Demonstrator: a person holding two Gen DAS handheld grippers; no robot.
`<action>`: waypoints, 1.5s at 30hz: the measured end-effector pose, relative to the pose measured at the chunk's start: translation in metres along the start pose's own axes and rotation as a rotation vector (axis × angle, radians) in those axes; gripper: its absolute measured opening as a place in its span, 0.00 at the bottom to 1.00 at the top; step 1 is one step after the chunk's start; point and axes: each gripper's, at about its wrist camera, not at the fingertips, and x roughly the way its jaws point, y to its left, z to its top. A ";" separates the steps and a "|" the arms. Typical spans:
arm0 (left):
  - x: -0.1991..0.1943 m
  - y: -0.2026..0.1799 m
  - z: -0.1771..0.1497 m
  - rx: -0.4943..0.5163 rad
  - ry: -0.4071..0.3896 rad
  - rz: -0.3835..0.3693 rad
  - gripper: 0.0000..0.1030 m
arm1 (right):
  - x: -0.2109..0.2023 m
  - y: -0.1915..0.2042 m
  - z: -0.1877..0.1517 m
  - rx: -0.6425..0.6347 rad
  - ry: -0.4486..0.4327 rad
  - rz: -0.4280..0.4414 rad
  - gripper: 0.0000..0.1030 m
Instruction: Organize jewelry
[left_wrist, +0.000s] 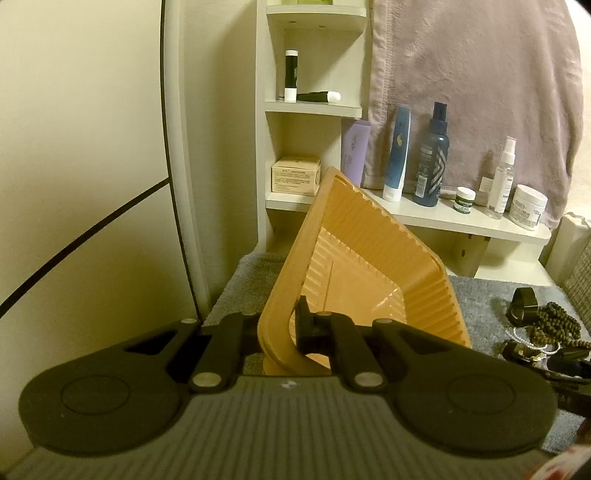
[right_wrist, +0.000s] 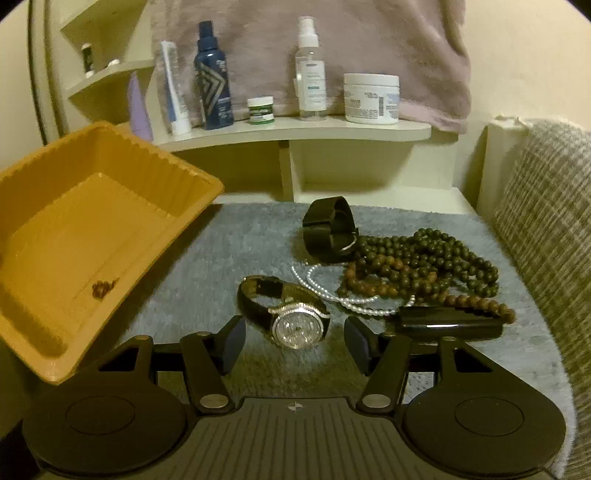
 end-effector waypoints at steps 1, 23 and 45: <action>0.000 0.000 0.000 0.000 -0.001 0.001 0.07 | 0.002 -0.001 0.001 0.012 0.001 0.006 0.58; 0.002 0.001 0.000 0.009 0.001 0.002 0.07 | 0.001 -0.002 0.000 0.034 -0.032 -0.003 0.34; 0.001 0.000 0.000 0.005 -0.001 -0.002 0.07 | -0.013 0.009 0.024 0.019 -0.098 0.031 0.33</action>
